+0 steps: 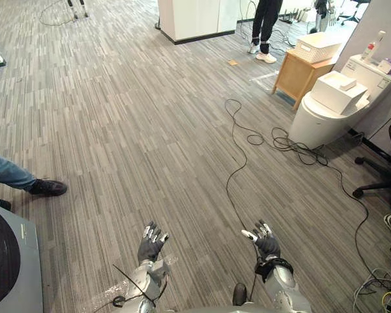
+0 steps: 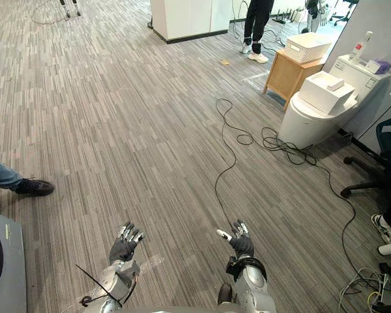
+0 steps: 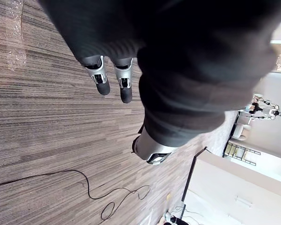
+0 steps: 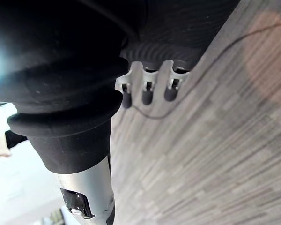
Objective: Organize washtable
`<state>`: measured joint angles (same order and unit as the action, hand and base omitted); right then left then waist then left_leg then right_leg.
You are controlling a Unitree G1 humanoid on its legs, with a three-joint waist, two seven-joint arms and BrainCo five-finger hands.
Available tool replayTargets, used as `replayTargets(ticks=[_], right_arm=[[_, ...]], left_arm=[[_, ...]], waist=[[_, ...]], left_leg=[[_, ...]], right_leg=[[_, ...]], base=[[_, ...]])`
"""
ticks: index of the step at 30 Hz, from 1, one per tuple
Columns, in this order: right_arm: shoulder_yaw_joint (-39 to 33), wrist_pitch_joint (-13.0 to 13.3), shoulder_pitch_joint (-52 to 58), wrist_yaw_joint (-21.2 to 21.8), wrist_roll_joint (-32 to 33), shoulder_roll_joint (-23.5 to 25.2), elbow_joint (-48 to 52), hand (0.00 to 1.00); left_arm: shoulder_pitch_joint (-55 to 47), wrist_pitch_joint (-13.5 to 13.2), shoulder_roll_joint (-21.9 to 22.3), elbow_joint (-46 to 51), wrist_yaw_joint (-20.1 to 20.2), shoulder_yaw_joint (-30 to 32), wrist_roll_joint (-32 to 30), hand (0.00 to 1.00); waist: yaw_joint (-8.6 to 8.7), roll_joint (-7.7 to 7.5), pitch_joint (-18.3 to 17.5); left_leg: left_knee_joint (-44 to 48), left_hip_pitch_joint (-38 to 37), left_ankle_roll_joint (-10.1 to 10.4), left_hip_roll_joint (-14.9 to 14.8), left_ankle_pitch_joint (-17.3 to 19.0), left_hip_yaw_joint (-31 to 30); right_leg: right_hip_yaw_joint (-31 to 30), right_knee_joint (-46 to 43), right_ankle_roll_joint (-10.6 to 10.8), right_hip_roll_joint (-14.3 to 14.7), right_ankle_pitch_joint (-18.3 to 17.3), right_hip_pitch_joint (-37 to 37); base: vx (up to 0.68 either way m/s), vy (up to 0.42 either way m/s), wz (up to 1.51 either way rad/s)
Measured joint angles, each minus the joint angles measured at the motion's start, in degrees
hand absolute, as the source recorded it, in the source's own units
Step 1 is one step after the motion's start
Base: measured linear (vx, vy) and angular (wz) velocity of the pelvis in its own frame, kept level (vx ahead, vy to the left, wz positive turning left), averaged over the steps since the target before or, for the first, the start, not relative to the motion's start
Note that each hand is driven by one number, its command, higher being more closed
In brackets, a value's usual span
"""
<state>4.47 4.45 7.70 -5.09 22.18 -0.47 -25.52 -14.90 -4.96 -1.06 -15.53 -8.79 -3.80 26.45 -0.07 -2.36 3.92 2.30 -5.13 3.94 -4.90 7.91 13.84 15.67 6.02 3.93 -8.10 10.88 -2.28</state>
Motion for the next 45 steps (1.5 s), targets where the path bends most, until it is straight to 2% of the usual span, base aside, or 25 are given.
replayTargets(ticks=[4, 8, 10, 12, 16, 18, 19, 20, 21, 22, 24, 25, 27, 29, 33, 35, 37, 38, 39, 40, 41, 42, 43, 44, 45], right_arm=[[0.5, 0.0, -0.6, 0.0, -0.3, -0.1, -0.4, 0.00], [0.6, 0.1, -2.6, -0.1, -0.3, 0.1, -0.4, 0.00], [1.0, 0.2, -2.4, 0.0, -0.3, 0.5, -0.2, 0.00], [1.0, 0.2, -1.7, 0.2, -0.2, 0.8, -0.1, 0.00], [0.0, 0.2, -1.7, 0.1, 0.2, 0.7, 0.0, 0.00], [-0.2, 0.2, -1.7, -0.2, 0.2, 0.6, 0.6, 0.00], [-0.2, 0.2, -1.8, -0.3, 0.2, 0.2, 1.1, 0.00], [-0.2, 0.5, -2.2, -0.3, 0.2, -0.2, 2.2, 0.00], [-1.0, 0.6, -3.7, -0.3, 0.2, -0.6, 2.1, 0.00], [-1.4, 0.5, -4.2, -0.3, 0.2, -0.7, 2.1, 0.00], [-1.0, 0.6, -5.4, -0.3, 0.2, -0.5, 2.2, 0.00], [1.3, 1.1, -5.3, -0.2, 0.6, -0.9, 2.3, 0.00], [1.8, 1.6, -5.3, -0.2, 0.9, -1.3, 2.3, 0.00], [1.9, 1.8, -5.0, -0.4, 0.9, -2.2, 2.4, 0.00], [2.4, 1.8, -5.2, -0.9, 2.1, -2.3, 2.6, 0.00], [2.4, 1.7, -5.2, -0.8, 2.5, -2.4, 2.6, 0.00], [2.5, 1.7, -5.3, -0.7, 2.5, -3.0, 2.7, 0.00], [2.7, 1.7, -5.4, -0.3, 2.3, -3.6, 2.7, 0.00], [3.3, 1.4, -5.9, -0.2, 1.9, -3.6, 2.1, 0.00], [4.0, 1.3, -6.4, 0.0, 1.8, -3.7, 2.4, 0.00], [6.4, 1.2, -8.6, 0.3, 1.4, -3.9, 2.4, 0.00], [8.7, 1.1, -11.3, 0.4, 0.8, -2.6, 2.2, 0.00], [9.6, 1.1, -12.4, 0.6, 0.6, -2.0, 2.0, 0.00], [10.6, 1.4, -12.7, 1.7, 0.2, -1.3, 2.4, 0.00], [11.8, 1.8, -14.0, 3.0, 0.2, -1.0, 1.6, 0.00]], left_arm=[[0.7, -0.5, 0.1, 0.2, -0.2, 0.3, -0.2, 0.00], [2.6, -0.5, 0.3, 0.3, -0.2, -0.1, -0.3, 0.00], [3.1, -0.5, 0.2, 1.1, -0.1, -0.7, -0.4, 0.00], [4.0, -0.6, -0.4, 1.9, -0.1, -0.9, -1.3, 0.00], [5.3, -0.7, -1.5, 1.9, 0.0, -3.3, -1.4, 0.00], [5.3, -0.7, -1.4, 1.9, 0.0, -4.3, -2.4, 0.00], [5.5, -0.7, -1.1, 1.6, 0.0, -4.8, -2.5, 0.00], [5.9, -0.5, -0.8, 1.3, 0.2, -5.8, -2.5, 0.00], [6.8, -0.5, 0.2, 1.6, 1.0, -6.5, -2.5, 0.00], [7.3, -0.5, 0.6, 1.6, 1.1, -6.9, -2.5, 0.00], [7.8, -0.5, 1.0, 1.5, 1.2, -6.8, -2.5, 0.00], [7.0, -0.5, 1.6, 1.5, 1.2, -6.8, -2.3, 0.00], [7.0, -0.4, 1.6, 1.5, 1.4, -7.3, -2.3, 0.00], [7.0, -0.3, 2.3, 1.6, 2.2, -7.2, -2.3, 0.00], [6.4, -0.4, 2.7, 2.7, 2.5, -6.3, -2.3, 0.00], [4.8, -0.4, 3.2, 4.0, 2.5, -5.1, -1.8, 0.00], [3.5, -0.4, 3.3, 6.1, 2.5, -4.6, -1.8, 0.00], [2.4, -0.6, 3.1, 8.5, 2.6, -4.3, -1.8, 0.00], [2.0, -0.7, 2.9, 9.0, 2.5, -4.2, -1.8, 0.00], [2.1, -0.7, 2.8, 9.5, 2.5, -3.5, -1.9, 0.00], [2.1, -0.7, 3.3, 11.3, 2.5, -2.0, -1.9, 0.00], [2.0, -0.7, 3.1, 12.8, 2.6, -0.7, -1.9, 0.00], [1.9, -0.8, 3.0, 13.5, 2.6, -0.6, -1.9, 0.00], [0.5, -1.1, 3.0, 14.4, 2.8, -1.0, -1.9, 0.00], [-2.0, -2.1, 3.9, 16.1, 3.4, -1.6, -1.9, 0.00]], waist=[[-0.98, -0.96, 0.8], [-0.87, -1.83, 6.0], [-0.47, -1.71, 7.8], [-0.78, -0.88, 8.3], [-0.24, 0.19, 8.9], [0.67, 0.22, 9.0], [0.90, 0.72, 9.0], [1.31, 3.04, 8.7], [1.36, 4.24, 8.8], [1.43, 4.29, 8.8], [1.44, 4.43, 8.8], [0.42, 5.98, 8.7], [0.10, 6.09, 8.7], [-0.52, 5.97, 8.8], [-1.17, 5.07, 9.4], [-1.91, 4.80, 9.8], [-2.77, 5.08, 9.6], [-3.89, 5.75, 9.1], [-4.55, 4.23, 8.5], [-4.44, 3.32, 8.2], [-4.34, 3.11, 8.2], [-5.79, 3.16, 8.7], [-6.86, 3.13, 8.9], [-6.98, 1.36, 6.2], [-7.54, 1.81, 5.3]], left_leg=[[1.4, 1.9, -0.5, 0.0, 0.9, 0.4], [6.7, 2.3, -1.1, 1.1, 3.8, 1.0], [7.8, 0.4, -1.8, 0.8, 4.9, 0.2], [8.4, 0.3, -1.4, -0.5, 7.3, -0.1], [8.5, -1.2, 1.4, -4.2, 10.2, -1.1], [5.9, -5.8, 4.8, -6.1, 11.7, -1.4], [5.4, -7.0, 5.8, -7.3, 11.9, -1.5], [5.7, -7.6, 7.8, -10.0, 11.1, -2.4], [8.7, -5.7, 8.2, -12.1, 7.9, -2.7], [11.3, -4.2, 7.9, -12.8, 5.7, -3.0], [22.8, 0.5, 3.3, -15.8, -2.8, -2.9], [40.8, 6.3, -0.4, -21.3, -9.0, -4.7], [52.4, 10.8, -1.8, -22.1, -7.7, -6.0], [62.9, 17.5, -4.6, -21.5, -2.7, -4.1], [59.6, 24.7, -4.5, -16.2, 4.0, 0.6], [46.0, 28.5, -3.1, -11.6, 5.3, 2.6], [33.9, 29.6, -1.3, -8.8, 4.0, 3.5], [22.9, 29.1, -1.6, -6.2, -4.2, 3.6], [22.0, 27.1, -5.0, -4.2, -4.8, 5.3], [22.5, 27.1, -5.3, -3.6, -4.4, 6.1], [26.9, 28.0, -8.7, -5.1, -2.2, 7.0], [37.9, 30.6, -10.9, -9.4, -0.9, 7.7], [43.5, 33.0, -10.9, -11.1, -0.2, 8.8], [35.4, 30.9, -7.3, -8.8, 0.3, 11.1], [29.5, 28.1, -9.8, -7.8, 2.3, 11.7]], right_leg=[[-0.2, -2.7, 0.5, -0.5, -2.8, -2.4], [-2.6, -29.4, 0.1, -5.8, -11.4, -13.4], [-3.5, -39.0, 0.1, -7.2, -12.3, -17.4], [-3.8, -35.0, 0.3, -5.5, -16.0, -19.3], [-4.4, -16.6, 0.8, -2.4, -11.1, -20.5], [-4.8, -11.7, 1.7, -2.0, -8.0, -21.2], [-4.8, -14.0, 0.9, -1.9, -3.8, -21.4], [-3.9, -20.4, -1.0, -0.2, -1.7, -23.3], [-2.7, -26.3, -3.1, 0.4, -5.6, -25.6], [-2.1, -27.7, -3.7, 0.6, -7.3, -25.8], [-0.5, -27.6, -5.4, 2.8, -11.4, -22.4], [0.6, -21.6, -6.9, 7.2, -12.5, -14.1], [0.4, -18.4, -7.6, 9.1, -12.9, -9.5], [-0.6, -13.3, -8.7, 10.5, -13.7, -1.2], [-4.8, -8.6, -7.2, 8.9, -16.8, 7.2], [-6.7, -8.9, -5.8, 6.4, -20.6, 10.7], [-8.6, -8.9, -3.6, 4.8, -22.9, 12.3], [-10.0, -8.9, -1.1, 3.1, -25.1, 14.2], [-11.1, -8.7, -0.7, 1.1, -25.7, 14.7], [-11.2, -8.3, -0.5, 0.5, -24.9, 14.8], [-11.0, -7.6, 0.0, 0.9, -21.3, 15.4], [-12.5, -7.8, -0.7, 1.6, -17.5, 16.7], [-13.2, -8.7, -0.7, 2.2, -16.7, 17.4], [-13.7, -11.4, 0.3, 0.4, -17.2, 17.0], [-14.5, -17.5, 2.3, 0.1, -18.9, 16.3]], base=[[-0.01, -0.004, -0.02], [0.01, 0.068, -0.03], [0.07, 0.027, 0.04], [0.11, -0.045, -0.03], [0.30, -0.175, 0.05], [0.45, -0.270, 0.21], [0.51, -0.265, 0.40], [0.55, -0.293, 0.27], [0.58, -0.310, 0.24], [0.61, -0.403, 0.14], [0.65, -0.395, 0.05], [0.66, -0.322, -0.23], [0.67, -0.300, -0.24], [0.56, -0.195, -0.13], [0.47, 0.002, -0.28], [0.45, 0.217, -0.44], [0.45, 0.283, -0.59], [0.51, 0.325, -0.62], [0.54, 0.306, -0.48], [0.56, 0.241, -0.30], [0.57, 0.234, -0.43], [0.54, 0.231, -0.72], [0.42, 0.285, -0.73], [0.34, 0.309, -0.72], [0.32, 0.331, -0.27]])
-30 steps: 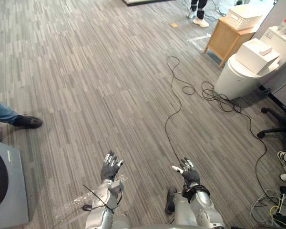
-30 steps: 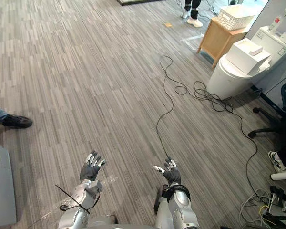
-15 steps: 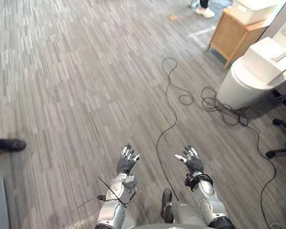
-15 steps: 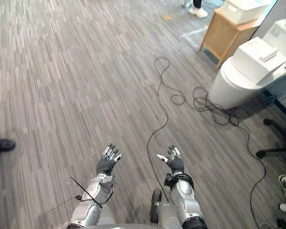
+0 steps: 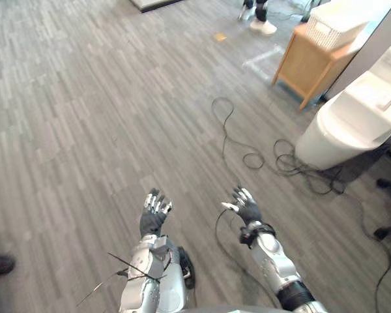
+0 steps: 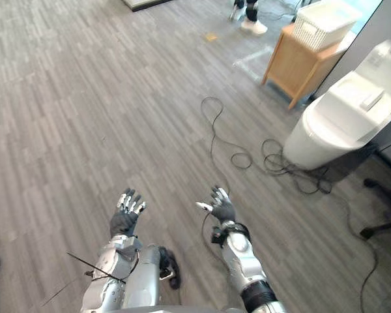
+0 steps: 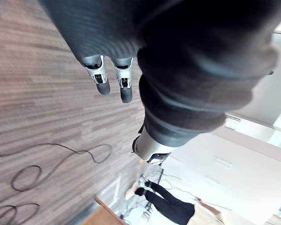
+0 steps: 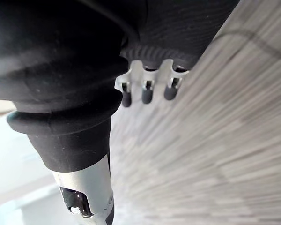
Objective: Organize washtable
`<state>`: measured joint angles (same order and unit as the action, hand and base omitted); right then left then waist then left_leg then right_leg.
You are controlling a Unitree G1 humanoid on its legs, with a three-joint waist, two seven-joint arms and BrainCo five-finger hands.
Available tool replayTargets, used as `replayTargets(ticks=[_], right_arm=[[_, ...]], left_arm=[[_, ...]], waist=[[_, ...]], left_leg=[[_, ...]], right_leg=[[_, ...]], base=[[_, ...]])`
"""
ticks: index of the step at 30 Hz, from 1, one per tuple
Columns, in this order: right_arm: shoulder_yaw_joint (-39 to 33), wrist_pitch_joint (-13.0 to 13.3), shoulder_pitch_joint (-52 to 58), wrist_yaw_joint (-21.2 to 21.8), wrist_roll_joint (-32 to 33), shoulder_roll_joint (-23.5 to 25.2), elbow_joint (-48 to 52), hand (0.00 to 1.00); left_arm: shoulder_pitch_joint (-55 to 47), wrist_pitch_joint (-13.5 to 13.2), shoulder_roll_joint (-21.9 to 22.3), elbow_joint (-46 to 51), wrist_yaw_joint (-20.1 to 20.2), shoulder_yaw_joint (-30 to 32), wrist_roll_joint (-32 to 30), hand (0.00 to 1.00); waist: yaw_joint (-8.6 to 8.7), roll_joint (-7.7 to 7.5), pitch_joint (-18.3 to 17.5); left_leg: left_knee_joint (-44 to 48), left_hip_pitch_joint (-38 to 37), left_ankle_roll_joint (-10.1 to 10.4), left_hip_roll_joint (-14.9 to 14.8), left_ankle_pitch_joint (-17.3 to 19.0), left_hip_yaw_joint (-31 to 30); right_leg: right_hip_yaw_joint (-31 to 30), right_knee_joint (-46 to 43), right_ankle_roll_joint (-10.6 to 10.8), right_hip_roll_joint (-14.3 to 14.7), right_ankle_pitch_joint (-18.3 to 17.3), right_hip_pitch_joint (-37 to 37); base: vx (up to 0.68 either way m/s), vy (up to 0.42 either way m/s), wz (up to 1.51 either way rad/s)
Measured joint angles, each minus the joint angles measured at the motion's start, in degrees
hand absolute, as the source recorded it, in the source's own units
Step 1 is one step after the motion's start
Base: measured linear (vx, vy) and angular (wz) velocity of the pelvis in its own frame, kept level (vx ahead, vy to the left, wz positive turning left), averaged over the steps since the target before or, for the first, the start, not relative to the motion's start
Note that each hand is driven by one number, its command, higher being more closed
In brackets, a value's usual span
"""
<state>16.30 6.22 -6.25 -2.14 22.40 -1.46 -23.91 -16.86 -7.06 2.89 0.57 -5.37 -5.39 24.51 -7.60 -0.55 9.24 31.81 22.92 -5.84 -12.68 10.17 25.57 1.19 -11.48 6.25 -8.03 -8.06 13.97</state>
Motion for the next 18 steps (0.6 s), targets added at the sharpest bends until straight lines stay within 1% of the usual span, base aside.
replayTargets(ticks=[1, 2, 3, 4, 5, 6, 7, 8, 9, 10, 11, 12, 13, 14, 15, 16, 17, 18], right_arm=[[0.4, 0.1, -0.6, 0.2, 0.1, 0.9, 0.0, 0.00], [0.5, 0.0, -0.7, 0.4, 0.5, 2.2, -0.2, 0.00], [0.5, 0.0, -0.7, 0.7, 0.7, 2.5, -0.5, 0.00], [0.6, -0.1, -0.7, 1.2, 1.5, 2.9, -1.9, 0.00], [1.2, -0.3, -0.2, 1.2, 2.5, 3.1, -3.0, 0.00], [1.8, -0.3, 0.0, 1.2, 2.8, 3.1, -3.6, 0.00], [2.8, -0.4, 0.2, 1.4, 2.9, 3.2, -4.6, 0.00], [2.7, -0.4, 0.8, 2.0, 2.9, 3.1, -4.5, 0.00], [2.7, -0.4, 1.2, 2.2, 2.8, 2.9, -4.2, 0.00], [2.6, -0.3, 3.0, 2.4, 2.7, 2.4, -3.5, 0.00], [2.4, -0.3, 3.7, 2.4, 2.7, 2.3, -3.2, 0.00], [1.9, -0.3, 4.5, 2.4, 2.7, 2.2, -2.8, 0.00], [1.2, -0.3, 5.4, 2.3, 2.7, 2.0, -2.6, 0.00], [-0.4, -0.4, 6.7, 2.2, 2.6, 1.9, -2.3, 0.00], [-2.0, -0.4, 7.6, 2.0, 2.5, 1.9, -2.2, 0.00], [-2.5, -0.4, 7.9, 1.9, 2.3, 1.9, -2.2, 0.00], [-2.4, -0.5, 8.4, 1.9, 2.3, 1.7, -2.1, 0.00], [-2.2, -0.5, 8.7, 1.9, 2.2, 1.8, -1.9, 0.00]], left_arm=[[0.0, -0.1, -0.9, -0.4, 0.2, -0.4, 0.0, 0.00], [0.7, 0.3, -2.2, -1.2, 0.3, -0.9, 0.0, 0.00], [0.9, 0.5, -2.7, -1.2, 0.3, -1.3, 0.0, 0.00], [0.9, 0.5, -3.1, -1.2, 0.3, -1.9, -0.2, 0.00], [0.9, 0.5, -3.4, -1.2, 0.3, -1.7, -0.5, 0.00], [0.9, 0.5, -3.6, -1.1, 0.2, -1.6, -0.5, 0.00], [0.8, 0.5, -4.2, -1.1, 0.2, -1.7, -0.8, 0.00], [0.2, 0.5, -4.3, -1.0, 0.2, -2.1, -2.0, 0.00], [0.0, 0.5, -4.4, -1.0, 0.2, -2.5, -2.6, 0.00], [-0.3, 0.5, -5.7, -0.9, 0.4, -5.0, -3.4, 0.00], [-0.1, 0.5, -6.1, -0.9, 0.4, -5.9, -3.9, 0.00], [0.3, 0.6, -6.4, -0.9, 0.5, -6.7, -4.2, 0.00], [0.8, 0.6, -6.5, -1.0, 0.6, -7.9, -5.2, 0.00], [1.4, 0.6, -6.6, -1.4, 1.4, -9.3, -5.5, 0.00], [2.4, 0.7, -6.6, -2.5, 1.7, -10.6, -5.8, 0.00], [2.6, 0.7, -6.6, -2.9, 1.8, -10.9, -6.3, 0.00], [2.5, 0.7, -6.7, -3.3, 1.9, -10.9, -6.8, 0.00], [2.4, 0.7, -6.9, -3.4, 1.9, -10.8, -6.9, 0.00]], waist=[[0.57, -1.71, -0.7], [0.91, -3.69, -1.3], [1.03, -3.81, -1.2], [1.06, -3.44, -1.0], [0.82, -2.76, -0.6], [0.57, -2.45, -0.4], [0.76, -1.98, -0.1], [1.43, -0.97, 0.4], [2.17, -0.29, 0.7], [3.68, 0.52, 0.7], [3.90, 0.67, 0.8], [4.20, 0.49, 0.8], [4.80, 0.22, 0.7], [5.36, 0.24, 0.7], [5.38, 0.26, 0.8], [5.50, 0.34, 0.8], [6.06, 0.76, 1.0], [6.63, 0.81, 0.9]], left_leg=[[-0.8, -0.9, 1.2, 1.8, 1.3, 0.3], [-2.9, -2.5, 0.7, 4.9, 1.9, -0.1], [-3.6, -3.4, 0.3, 6.0, 2.1, -0.7], [-4.7, -5.6, -1.1, 7.3, 2.3, -1.9], [-5.9, -8.5, -1.9, 8.1, 2.8, -3.0], [-7.0, -10.2, -2.0, 8.6, 3.0, -4.0], [-10.6, -14.2, -2.1, 10.0, 3.4, -6.1], [-13.9, -17.9, -1.9, 11.0, 3.2, -8.6], [-15.2, -19.5, -1.7, 11.2, 3.2, -10.1], [-19.1, -23.3, -0.5, 12.1, 2.5, -13.6], [-20.0, -24.1, 0.0, 12.5, 2.4, -15.0], [-20.6, -24.7, 0.4, 12.8, 2.6, -16.2], [-21.0, -25.4, 1.2, 12.8, 2.9, -17.9], [-20.9, -26.5, 2.5, 12.7, 3.9, -20.4], [-21.0, -28.1, 3.9, 12.3, 5.3, -22.3], [-21.0, -29.4, 4.8, 11.8, 6.2, -22.9], [-21.2, -33.0, 8.0, 9.8, 8.6, -23.7], [-21.5, -34.8, 9.4, 8.9, 9.4, -23.8]], right_leg=[[0.3, -4.4, 0.7, -1.5, -0.6, -1.6], [-0.7, -15.7, 3.5, -3.0, 0.2, -6.5], [-1.4, -21.4, 6.8, -2.8, 1.1, -8.7], [-1.6, -31.1, 9.5, -1.9, 2.5, -12.1], [-1.1, -38.7, 9.5, -0.6, 2.7, -14.8], [-0.3, -41.5, 9.4, 0.2, 2.7, -16.2], [3.1, -46.7, 7.3, 0.2, 1.9, -19.0], [7.1, -49.7, 1.5, -0.5, -1.2, -22.0], [9.4, -49.8, -1.0, -0.9, -2.8, -23.3], [12.2, -44.9, -3.9, -2.0, -4.9, -28.1], [11.7, -42.0, -4.0, -2.2, -5.1, -30.0], [10.5, -38.1, -4.0, -2.1, -5.2, -31.7], [8.5, -30.0, -3.8, -1.8, -5.0, -33.6], [5.4, -17.6, -2.3, -1.6, -2.8, -35.2], [2.7, -6.8, -1.8, -2.1, 0.9, -36.4], [1.9, -2.0, -1.5, -2.2, 2.9, -36.4], [2.1, 2.8, -1.2, -2.3, 5.4, -36.4], [2.6, 2.5, -1.4, -2.4, 5.7, -36.3]], base=[[0.36, 0.300, 0.09], [0.29, 0.198, 0.60], [0.37, 0.187, 0.74], [0.46, 0.148, 0.77], [0.39, 0.110, 0.74], [0.40, 0.098, 0.77], [0.39, 0.080, 0.82], [0.39, 0.080, 0.93], [0.51, 0.042, 1.25], [0.36, -0.010, 1.15], [0.45, -0.032, 1.13], [0.35, -0.097, 0.84], [0.48, -0.166, 1.07], [0.64, -0.247, 1.19], [0.58, -0.247, 0.97], [0.64, -0.307, 0.80], [0.52, -0.282, 0.62], [0.69, -0.395, 0.74]])
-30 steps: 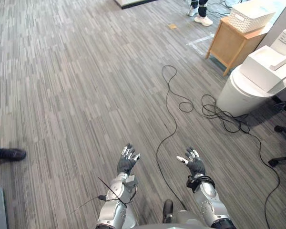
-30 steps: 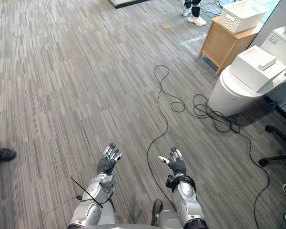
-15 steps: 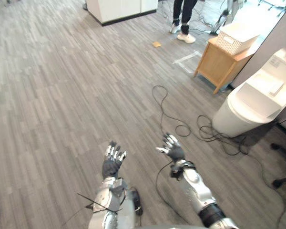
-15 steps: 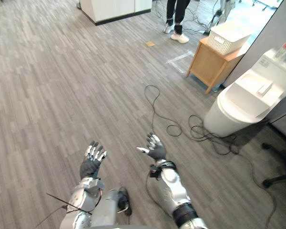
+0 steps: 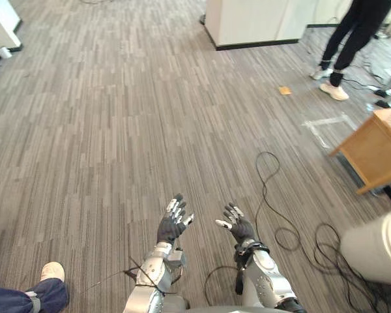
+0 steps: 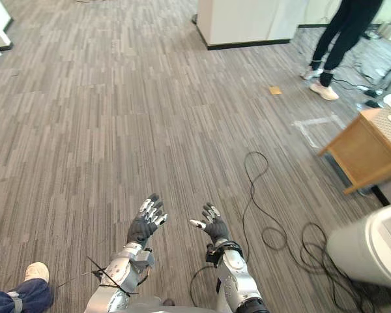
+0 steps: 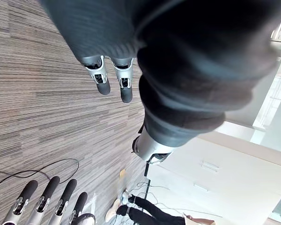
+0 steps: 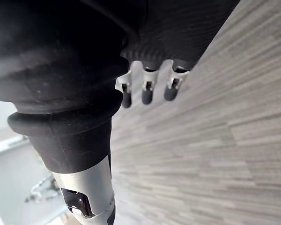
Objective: Organize washtable
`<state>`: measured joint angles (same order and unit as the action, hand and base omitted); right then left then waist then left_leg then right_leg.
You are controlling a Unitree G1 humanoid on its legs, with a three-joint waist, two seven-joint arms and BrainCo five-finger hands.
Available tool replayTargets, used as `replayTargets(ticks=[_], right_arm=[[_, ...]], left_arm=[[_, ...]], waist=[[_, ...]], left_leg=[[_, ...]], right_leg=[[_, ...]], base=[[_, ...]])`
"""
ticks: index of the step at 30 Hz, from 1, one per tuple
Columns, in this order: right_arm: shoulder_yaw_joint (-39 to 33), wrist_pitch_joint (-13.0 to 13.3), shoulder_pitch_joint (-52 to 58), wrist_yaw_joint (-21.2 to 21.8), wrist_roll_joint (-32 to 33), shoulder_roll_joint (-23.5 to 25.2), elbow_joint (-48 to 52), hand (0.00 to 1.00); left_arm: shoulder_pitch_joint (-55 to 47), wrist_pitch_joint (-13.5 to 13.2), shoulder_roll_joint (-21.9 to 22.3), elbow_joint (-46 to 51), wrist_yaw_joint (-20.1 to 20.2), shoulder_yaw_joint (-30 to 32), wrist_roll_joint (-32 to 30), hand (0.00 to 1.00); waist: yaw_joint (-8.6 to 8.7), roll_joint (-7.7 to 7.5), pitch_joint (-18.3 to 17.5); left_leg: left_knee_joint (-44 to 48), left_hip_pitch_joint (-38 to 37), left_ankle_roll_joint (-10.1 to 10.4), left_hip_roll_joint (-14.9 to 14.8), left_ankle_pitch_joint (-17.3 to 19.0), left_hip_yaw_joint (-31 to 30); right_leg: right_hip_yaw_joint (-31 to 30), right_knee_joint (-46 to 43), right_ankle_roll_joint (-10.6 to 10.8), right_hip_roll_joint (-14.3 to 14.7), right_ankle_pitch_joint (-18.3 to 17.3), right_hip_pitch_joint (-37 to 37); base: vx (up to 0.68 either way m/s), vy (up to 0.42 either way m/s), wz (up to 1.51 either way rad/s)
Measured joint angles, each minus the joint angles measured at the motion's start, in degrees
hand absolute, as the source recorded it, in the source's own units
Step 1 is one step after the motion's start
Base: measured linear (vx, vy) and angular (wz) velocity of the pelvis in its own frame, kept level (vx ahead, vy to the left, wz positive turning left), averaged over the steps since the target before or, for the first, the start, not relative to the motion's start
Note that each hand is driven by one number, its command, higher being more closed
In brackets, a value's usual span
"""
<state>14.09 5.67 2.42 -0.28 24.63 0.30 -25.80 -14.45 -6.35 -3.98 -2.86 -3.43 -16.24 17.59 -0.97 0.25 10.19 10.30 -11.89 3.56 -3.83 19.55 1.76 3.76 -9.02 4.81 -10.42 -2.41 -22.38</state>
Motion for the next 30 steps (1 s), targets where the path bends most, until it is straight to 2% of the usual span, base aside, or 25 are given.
replayTargets(ticks=[1, 2, 3, 4, 5, 6, 7, 8, 9, 10, 11, 12, 15, 16, 18, 20, 21, 22, 23, 25, 26, 27, 28, 29, 30], right_arm=[[0.2, 0.0, 0.7, 0.1, 0.0, 0.1, 0.7, 0.00], [0.0, 0.0, 0.8, 0.1, -0.3, -0.2, 0.8, 0.00], [0.0, 0.0, 0.5, 0.2, -0.6, -0.7, 0.8, 0.00], [-0.2, 0.0, -0.6, 0.1, -0.7, -2.1, 0.7, 0.00], [-0.1, 0.0, -1.1, 0.0, -0.7, -2.8, 0.7, 0.00], [-0.1, 0.0, -1.4, -0.1, -0.7, -3.9, 0.7, 0.00], [-0.2, -0.1, -1.2, -0.7, -0.5, -4.5, 0.6, 0.00], [-0.2, 0.0, -1.0, -0.9, -0.5, -4.4, 0.7, 0.00], [-0.2, 0.1, -0.8, -1.2, -0.5, -4.2, 1.0, 0.00], [-0.2, 0.2, -0.7, -1.5, -0.5, -4.2, 1.5, 0.00], [-0.3, 0.5, -0.6, -2.2, -0.5, -4.2, 2.4, 0.00], [-0.5, 0.5, -0.7, -2.3, -0.5, -4.2, 2.6, 0.00], [-1.3, 0.4, 0.0, -2.3, -0.5, -4.1, 2.6, 0.00], [-1.8, 0.3, 0.9, -2.3, -0.5, -3.8, 2.6, 0.00], [-2.7, 0.3, 2.6, -2.2, -0.5, -3.6, 2.6, 0.00], [-2.8, 0.2, 2.9, -2.2, -0.5, -3.7, 2.6, 0.00], [-2.8, 0.2, 3.4, -2.2, -0.5, -3.7, 2.6, 0.00], [-2.8, 0.1, 3.7, -2.2, -0.5, -3.6, 2.6, 0.00], [-2.7, -0.1, 3.7, -2.2, -0.5, -2.9, 2.5, 0.00], [-2.3, -0.1, 3.4, -1.9, -0.5, -2.4, 2.5, 0.00], [-2.3, -0.3, 3.4, -1.8, -0.6, -1.5, 2.3, 0.00], [-2.3, -0.4, 3.1, -1.8, -0.5, -0.5, 2.3, 0.00], [-2.3, -0.4, 2.9, -1.8, -0.5, -0.1, 2.3, 0.00], [-2.3, -0.4, 2.2, -1.8, -0.3, 0.6, 1.8, 0.00], [-2.3, -0.5, 1.7, -1.8, 0.1, 1.0, 0.6, 0.00]], left_arm=[[-0.5, 0.0, -0.3, 0.0, 0.3, -0.1, -0.1, 0.00], [-0.6, -0.1, -0.1, -1.3, 0.8, -0.5, -0.2, 0.00], [-0.4, 0.0, 0.2, -2.6, 0.8, -1.0, -0.2, 0.00], [-0.4, 0.4, 1.6, -4.0, 0.8, -1.1, -0.2, 0.00], [-0.4, 0.7, 2.5, -4.5, 0.8, -1.0, 0.0, 0.00], [-0.2, 1.1, 3.5, -5.9, 0.7, -0.2, 0.3, 0.00], [0.1, 1.7, 4.6, -7.1, 0.7, -0.3, 1.1, 0.00], [0.3, 1.8, 4.8, -7.5, 0.7, -0.3, 1.6, 0.00], [1.0, 2.1, 4.8, -7.7, 0.7, 0.0, 2.0, 0.00], [1.3, 2.1, 4.8, -7.7, 0.7, 0.4, 2.0, 0.00], [2.1, 2.1, 4.9, -7.7, 0.4, 0.9, 2.0, 0.00], [2.4, 2.0, 4.9, -7.7, 0.1, 1.1, 2.0, 0.00], [3.8, 2.1, 5.1, -8.4, -0.6, 3.0, 2.5, 0.00], [3.8, 2.1, 4.9, -8.4, -0.8, 3.9, 2.9, 0.00], [3.2, 2.1, 4.9, -8.1, -1.2, 5.8, 2.8, 0.00], [2.7, 2.1, 5.0, -7.7, -1.8, 7.0, 2.7, 0.00], [2.6, 2.1, 5.0, -7.7, -2.0, 7.9, 2.6, 0.00], [2.6, 2.1, 4.8, -7.7, -2.0, 8.2, 2.6, 0.00], [1.8, 2.1, 4.9, -6.7, -2.1, 9.3, 2.6, 0.00], [0.7, 2.1, 5.0, -4.9, -2.4, 10.6, 2.6, 0.00], [0.7, 2.1, 4.5, -4.4, -2.9, 11.2, 2.5, 0.00], [0.7, 2.1, 4.2, -4.3, -3.2, 11.8, 2.3, 0.00], [1.1, 2.1, 4.0, -4.3, -3.3, 11.7, 2.1, 0.00], [2.1, 2.1, 3.3, -4.1, -3.4, 11.7, 2.0, 0.00], [2.2, 2.0, 3.2, -3.6, -4.1, 11.0, 2.0, 0.00]], waist=[[0.60, -0.18, -0.7], [0.65, 0.17, -2.7], [0.25, 1.28, -3.3], [0.14, 4.64, -3.4], [0.09, 6.26, -3.3], [-0.03, 8.53, -3.1], [-0.16, 9.87, -2.9], [-0.15, 9.60, -2.6], [-0.07, 7.72, -1.5], [0.04, 7.16, -1.2], [-0.04, 5.77, -0.7], [-0.18, 5.72, -0.7], [-1.41, 4.98, -0.1], [-1.43, 4.03, 0.6], [-1.33, 2.94, 0.7], [-1.28, 3.22, 0.7], [-1.31, 3.08, 0.7], [-1.54, 2.53, 0.6], [-1.73, 0.68, -0.4], [-2.52, -0.99, -1.2], [-3.11, -2.73, -1.6], [-3.00, -3.87, -1.8], [-2.94, -4.16, -1.8], [-2.84, -4.37, -1.7], [-2.61, -4.44, -1.6]], left_leg=[[-0.6, -2.3, 1.7, -1.3, 1.0, -0.2], [1.5, -2.7, 2.6, -3.5, 1.6, -0.2], [7.3, -0.6, 3.4, -5.6, 1.1, 0.0], [18.9, 4.3, 3.9, -9.6, -1.9, 0.1], [25.7, 7.7, 2.3, -11.5, -5.3, 0.3], [38.8, 13.7, -1.3, -15.6, -12.9, 0.4], [50.3, 17.7, -1.7, -18.7, -12.8, 0.6], [54.5, 19.0, -2.1, -19.3, -12.3, 1.4], [59.3, 21.3, -4.0, -19.0, -11.0, 3.9], [60.0, 22.7, -4.8, -18.8, -10.5, 5.2], [59.4, 25.6, -5.1, -18.1, -9.4, 7.3], [58.5, 27.1, -5.0, -17.9, -8.8, 8.1], [43.6, 32.3, -3.6, -15.5, -6.7, 11.7], [34.0, 32.6, -2.9, -13.4, -7.2, 12.2], [12.0, 32.4, 2.8, -8.9, -11.4, 9.8], [1.9, 32.3, 5.1, -8.7, -13.8, 9.2], [-1.3, 32.3, 4.6, -8.8, -15.4, 9.8], [-0.5, 31.9, 3.6, -8.6, -18.5, 10.4], [1.6, 31.3, 1.4, -7.4, -22.1, 12.5], [8.4, 32.8, -4.0, -7.0, -22.5, 13.7], [13.2, 32.7, -5.4, -6.7, -18.8, 16.0], [15.7, 31.3, -6.2, -5.5, -15.3, 16.9], [16.4, 30.3, -6.6, -4.8, -13.8, 17.2], [15.9, 27.4, -6.9, -3.2, -11.0, 17.1], [13.6, 23.2, -7.5, -1.5, -9.3, 16.5]], right_leg=[[1.4, -2.6, -1.3, 0.0, 1.3, -0.4], [2.6, -10.2, -1.0, 0.7, 6.3, -3.0], [3.7, -14.2, -1.1, 1.9, 6.7, -4.1], [5.3, -15.2, -3.4, 4.9, 3.6, -3.1], [5.6, -14.7, -4.2, 6.8, 2.9, -1.9], [6.3, -11.9, -5.7, 10.2, 2.2, 2.0], [6.5, -8.2, -7.0, 13.0, 2.0, 7.5], [6.4, -6.4, -7.8, 14.0, 1.9, 10.5], [5.3, -2.7, -9.0, 14.7, 1.6, 16.9], [4.7, -1.3, -9.3, 14.7, 1.4, 19.2], [3.1, 1.4, -9.4, 14.9, 1.3, 22.2], [2.2, 2.5, -9.4, 15.1, 1.3, 23.2], [-1.5, 6.6, -10.9, 15.5, 0.1, 27.9], [-2.2, 7.1, -10.9, 15.0, -1.5, 30.2], [-3.6, 5.6, -10.1, 14.0, -6.2, 32.4], [-5.4, 3.5, -9.0, 13.9, -9.8, 32.8], [-6.5, 1.4, -7.8, 13.3, -12.3, 33.5], [-7.3, 0.1, -7.0, 12.5, -13.6, 33.5], [-8.6, -1.9, -5.5, 10.1, -15.5, 33.4], [-8.6, -7.2, -4.1, 7.8, -16.3, 31.7], [-8.3, -12.5, -3.7, 5.7, -16.4, 30.1], [-7.2, -20.3, -1.5, 4.0, -15.0, 27.8], [-6.6, -25.0, -0.1, 3.2, -13.3, 26.3], [-5.3, -34.5, 0.6, 1.5, -6.8, 22.9], [-4.5, -42.9, 0.9, 0.0, 2.0, 20.1]], base=[[0.72, -0.416, 0.64], [0.90, -0.521, 0.50], [0.74, -0.444, 0.13], [0.72, -0.458, -0.16], [0.71, -0.414, -0.37], [0.83, -0.456, -0.44], [0.68, -0.345, -0.46], [0.62, -0.339, -0.44], [0.59, -0.315, -0.34], [0.68, -0.341, -0.43], [0.45, -0.208, -0.39], [0.49, -0.160, -0.63], [0.45, -0.026, -0.58], [0.37, 0.108, -0.21], [0.39, 0.158, -0.28], [0.35, 0.210, -0.48], [0.40, 0.258, -0.52], [0.47, 0.291, -0.60], [0.50, 0.283, -0.74], [0.59, 0.320, -0.80], [0.66, 0.391, -0.55], [0.65, 0.394, -0.34], [0.51, 0.333, 0.00], [0.47, 0.304, 0.28], [0.47, 0.275, 0.36]])
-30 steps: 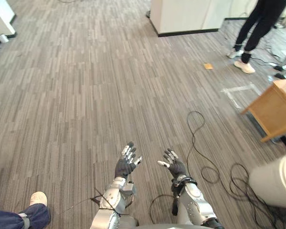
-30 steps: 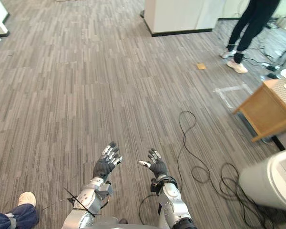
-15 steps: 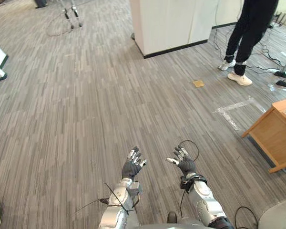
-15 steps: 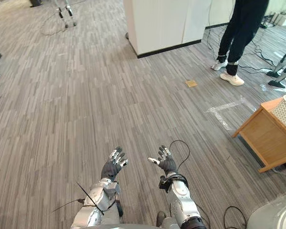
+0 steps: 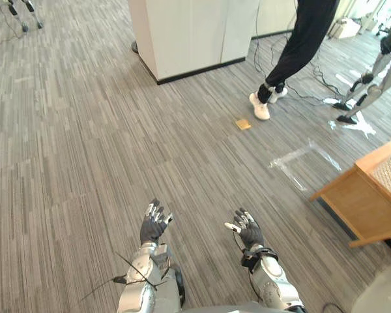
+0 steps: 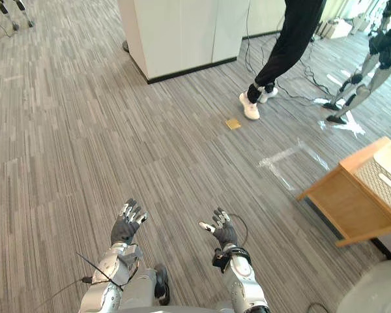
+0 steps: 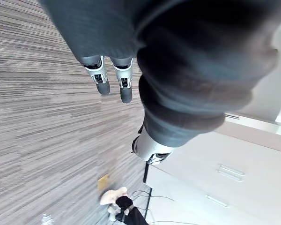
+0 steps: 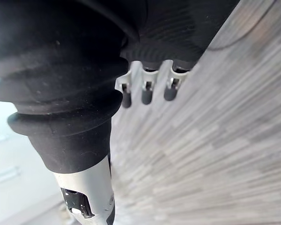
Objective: Organize washtable
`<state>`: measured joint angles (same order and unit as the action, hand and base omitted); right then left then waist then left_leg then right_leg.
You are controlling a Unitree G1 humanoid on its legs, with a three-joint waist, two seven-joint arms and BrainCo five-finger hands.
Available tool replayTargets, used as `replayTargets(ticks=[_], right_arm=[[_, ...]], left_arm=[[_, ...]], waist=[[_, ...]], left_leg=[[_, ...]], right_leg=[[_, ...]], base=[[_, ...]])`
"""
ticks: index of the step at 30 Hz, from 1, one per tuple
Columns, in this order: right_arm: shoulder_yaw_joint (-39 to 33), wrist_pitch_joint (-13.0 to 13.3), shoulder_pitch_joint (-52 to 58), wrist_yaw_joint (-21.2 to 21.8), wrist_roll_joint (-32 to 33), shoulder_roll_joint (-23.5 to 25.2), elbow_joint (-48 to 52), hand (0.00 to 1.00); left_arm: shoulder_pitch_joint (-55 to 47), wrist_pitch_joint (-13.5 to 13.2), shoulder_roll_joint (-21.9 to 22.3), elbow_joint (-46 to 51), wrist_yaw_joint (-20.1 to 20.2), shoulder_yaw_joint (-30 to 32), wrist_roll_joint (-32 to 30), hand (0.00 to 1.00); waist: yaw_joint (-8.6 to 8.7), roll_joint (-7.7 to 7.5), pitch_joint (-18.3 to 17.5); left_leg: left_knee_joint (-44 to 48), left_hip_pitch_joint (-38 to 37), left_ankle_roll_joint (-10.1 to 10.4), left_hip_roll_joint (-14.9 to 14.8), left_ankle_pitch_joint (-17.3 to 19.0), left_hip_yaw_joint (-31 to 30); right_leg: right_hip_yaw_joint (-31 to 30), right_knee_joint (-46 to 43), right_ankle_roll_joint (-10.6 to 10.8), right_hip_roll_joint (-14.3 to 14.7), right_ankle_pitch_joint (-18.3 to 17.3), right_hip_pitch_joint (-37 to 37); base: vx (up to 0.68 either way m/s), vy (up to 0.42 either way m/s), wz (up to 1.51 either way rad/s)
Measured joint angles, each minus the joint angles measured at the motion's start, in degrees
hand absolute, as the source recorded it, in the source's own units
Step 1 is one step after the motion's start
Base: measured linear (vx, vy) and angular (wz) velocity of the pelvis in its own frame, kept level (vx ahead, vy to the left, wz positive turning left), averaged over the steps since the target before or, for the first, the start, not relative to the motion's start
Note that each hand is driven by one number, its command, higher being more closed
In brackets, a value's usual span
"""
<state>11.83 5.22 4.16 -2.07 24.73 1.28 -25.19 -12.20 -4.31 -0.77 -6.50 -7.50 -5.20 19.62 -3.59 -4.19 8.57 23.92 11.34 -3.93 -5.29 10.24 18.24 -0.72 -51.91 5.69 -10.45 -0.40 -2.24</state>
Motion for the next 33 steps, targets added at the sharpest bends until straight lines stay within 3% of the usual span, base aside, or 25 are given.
replayTargets(ticks=[1, 2, 3, 5, 6, 7, 9, 11, 12, 13, 14, 16, 17, 19, 20, 22, 23, 24, 27, 28, 33], right_arm=[[0.0, 0.0, -0.2, 0.0, 0.0, 0.3, -0.5, 0.00], [0.9, 0.0, -0.3, 0.0, 0.0, 0.6, -0.6, 0.00], [1.9, 0.1, -0.3, 0.0, 0.0, 0.7, -0.6, 0.00], [2.9, 0.1, 0.2, 0.8, 0.1, 1.0, -0.4, 0.00], [2.8, 0.1, 0.5, 1.1, 0.1, 1.0, -0.4, 0.00], [2.1, 0.2, 1.1, 1.1, 0.6, 0.6, -0.4, 0.00], [1.7, 0.2, 2.0, 1.1, 0.9, 0.1, -0.4, 0.00], [1.7, 0.6, 3.8, 1.5, 1.3, -0.2, -0.3, 0.00], [2.0, 0.6, 3.6, 1.5, 1.8, -1.3, -0.4, 0.00], [1.9, 0.8, 3.5, 1.4, 2.1, -2.2, 0.3, 0.00], [1.9, 1.0, 2.7, 1.2, 2.9, -3.2, 1.3, 0.00], [0.8, 1.0, 1.5, 0.7, 3.6, -2.8, 1.2, 0.00], [-0.5, 1.2, 0.5, 0.5, 4.6, -2.2, 1.3, 0.00], [-1.2, 1.4, 0.1, 0.1, 6.2, -2.2, 1.3, 0.00], [-1.8, 2.0, -0.5, -0.2, 6.6, -2.2, 1.3, 0.00], [-3.1, 2.6, -0.6, -0.3, 6.7, -2.4, 1.3, 0.00], [-3.4, 2.7, 0.0, -0.3, 6.7, -3.0, 1.3, 0.00], [-4.3, 2.7, 1.9, -0.3, 6.7, -2.3, 1.1, 0.00], [-4.3, 2.9, 4.2, -0.3, 6.7, -2.0, 1.2, 0.00], [-2.3, 2.6, 6.5, 1.3, 7.4, -0.6, -0.6, 0.00], [-2.3, 2.6, 6.6, 1.3, 7.4, -0.6, -0.6, 0.00]], left_arm=[[0.0, -0.1, -0.3, 0.2, -0.5, -0.3, 0.0, 0.00], [0.0, -0.6, -0.5, 0.4, -1.4, -0.6, 0.1, 0.00], [-0.1, -0.7, -0.6, 0.4, -1.8, -0.7, 0.1, 0.00], [-0.2, -1.0, -0.7, 0.4, -2.2, -2.0, 0.8, 0.00], [-0.1, -1.0, -0.9, 0.3, -2.1, -3.1, 1.1, 0.00], [-0.1, -1.0, -1.2, 0.0, -1.6, -4.5, 1.1, 0.00], [-0.2, -1.0, -1.2, -0.5, -1.4, -5.3, 1.1, 0.00], [-1.2, -1.0, -1.6, -1.2, -1.5, -5.6, -0.1, 0.00], [-1.7, -0.8, -0.6, -3.2, -1.6, -5.0, -0.1, 0.00], [-2.2, -0.9, -0.1, -3.1, -1.5, -5.0, -0.1, 0.00], [-2.6, -1.0, 0.6, -3.4, -1.6, -4.3, -0.1, 0.00], [-2.3, -0.9, 0.9, -3.7, -1.6, -3.5, 0.0, 0.00], [-1.8, -0.9, 0.9, -3.7, -1.5, -3.1, -0.1, 0.00], [-1.5, -0.9, 0.8, -3.6, -1.6, -3.1, -0.1, 0.00], [-1.5, -0.9, 1.2, -3.7, -1.5, -3.2, -0.1, 0.00], [-1.3, -0.9, 2.4, -3.8, -2.2, -3.1, -0.1, 0.00], [-1.2, -0.9, 3.0, -4.5, -2.6, -3.1, -0.1, 0.00], [-1.2, -0.9, 2.8, -5.1, -2.6, -3.2, -0.1, 0.00], [-1.2, -0.9, 2.2, -4.9, -2.5, -3.1, -0.2, 0.00], [-2.8, -1.1, 1.2, -4.6, -2.5, -3.3, -0.2, 0.00], [-3.0, -1.1, 1.2, -4.6, -2.5, -3.3, -0.2, 0.00]], waist=[[0.20, 0.43, 0.2], [0.08, 0.71, 0.3], [0.10, 1.08, 0.5], [1.19, 1.49, 0.5], [2.34, 1.50, 0.5], [3.51, 1.53, 0.5], [3.59, 1.57, 0.5], [4.13, -0.01, -0.4], [3.29, 2.08, -0.9], [3.30, 2.80, -1.1], [2.55, 5.20, -0.5], [2.64, 7.01, -0.6], [2.70, 5.40, 0.4], [2.57, 4.06, 0.7], [2.64, 4.02, 0.6], [2.70, 5.32, 0.0], [2.91, 6.46, -0.7], [3.19, 5.51, -1.4], [3.49, 4.18, -2.3], [4.25, 3.63, -6.7], [4.25, 3.61, -6.7]], left_leg=[[-1.3, -2.0, -0.4, 0.6, 0.9, -0.4], [-3.2, -5.3, -0.6, 1.0, 1.7, -1.2], [-5.4, -7.8, -0.5, 1.4, 1.8, -2.2], [-10.4, -12.5, -0.3, 2.0, 1.7, -4.9], [-11.9, -14.0, 0.3, 2.2, 1.8, -6.5], [-12.3, -15.8, 1.3, 2.4, 2.9, -9.1], [-11.9, -17.7, 2.9, 2.5, 4.3, -10.4], [-7.1, -19.3, 5.9, 3.4, 8.7, -11.6], [1.9, -17.9, 7.7, 1.2, 10.2, -11.8], [7.7, -15.6, 8.6, -0.2, 9.5, -12.1], [20.1, -9.7, 9.1, -4.2, 8.5, -12.6], [24.7, -5.5, 8.5, -7.7, 9.0, -11.4], [21.8, -4.6, 8.5, -8.0, 9.0, -10.7], [13.3, -4.6, 8.9, -7.5, 8.8, -11.7], [5.7, -4.6, 9.5, -6.8, 8.4, -14.9], [-5.5, -5.3, 12.0, -6.7, 4.9, -18.9], [-9.6, -5.8, 11.0, -7.2, -2.2, -19.1], [-11.8, -7.9, 11.6, -6.6, -4.8, -17.2], [-15.7, -10.4, 10.3, -4.5, -5.8, -14.3], [-23.9, -14.6, 8.2, -1.5, -9.4, -10.1], [-23.9, -15.0, 8.5, -1.5, -9.3, -10.1]], right_leg=[[0.8, -3.8, -0.6, -0.5, -0.9, -1.3], [3.2, -8.9, -3.7, -1.0, -4.8, -4.5], [5.9, -9.8, -5.4, -1.2, -7.2, -6.7], [12.0, -2.2, -5.4, -0.2, -12.0, -11.4], [12.6, 7.7, -4.5, 1.6, -12.5, -13.7], [12.4, 22.1, -3.2, 3.7, -10.6, -15.1], [11.9, 31.0, -3.3, 4.9, -6.8, -15.4], [10.2, 34.6, -4.8, 5.2, 3.0, -15.5], [10.8, 29.1, -7.8, 6.4, 1.8, -15.5], [10.9, 30.0, -8.2, 7.1, 0.4, -14.1], [11.4, 34.2, -9.5, 9.7, -0.2, -10.9], [11.9, 38.6, -10.3, 11.7, 0.6, -7.4], [11.4, 41.0, -10.4, 11.7, 0.6, -4.2], [9.7, 43.8, -10.3, 11.6, 0.8, -0.9], [8.5, 44.7, -10.1, 12.1, 0.8, -0.1], [6.4, 46.8, -8.9, 13.5, 1.2, 0.5], [4.9, 48.0, -8.1, 14.5, 1.4, 1.1], [2.9, 48.9, -6.5, 13.6, 1.5, 1.9], [0.7, 50.4, -4.7, 11.4, 1.7, 2.0], [0.9, 55.4, -2.5, 8.3, 5.6, 2.6], [0.9, 55.2, -2.0, 8.3, 5.1, 2.8]], base=[[0.46, 0.205, 0.39], [0.36, 0.127, 0.30], [0.45, 0.138, 0.43], [0.46, 0.078, 0.72], [0.60, -0.002, 1.21], [0.63, -0.034, 1.13], [0.47, -0.076, 0.81], [0.64, -0.191, 0.93], [0.57, -0.206, 0.57], [0.62, -0.200, 0.16], [0.47, -0.134, -0.08], [0.40, -0.105, -0.13], [0.43, -0.129, -0.23], [0.38, -0.101, -0.43], [0.29, -0.009, -0.60], [0.30, 0.113, -0.82], [0.26, 0.232, -0.90], [0.20, 0.201, -0.68], [0.12, 0.148, -0.33], [0.05, 0.099, -0.11], [-0.05, -0.001, 0.01]])
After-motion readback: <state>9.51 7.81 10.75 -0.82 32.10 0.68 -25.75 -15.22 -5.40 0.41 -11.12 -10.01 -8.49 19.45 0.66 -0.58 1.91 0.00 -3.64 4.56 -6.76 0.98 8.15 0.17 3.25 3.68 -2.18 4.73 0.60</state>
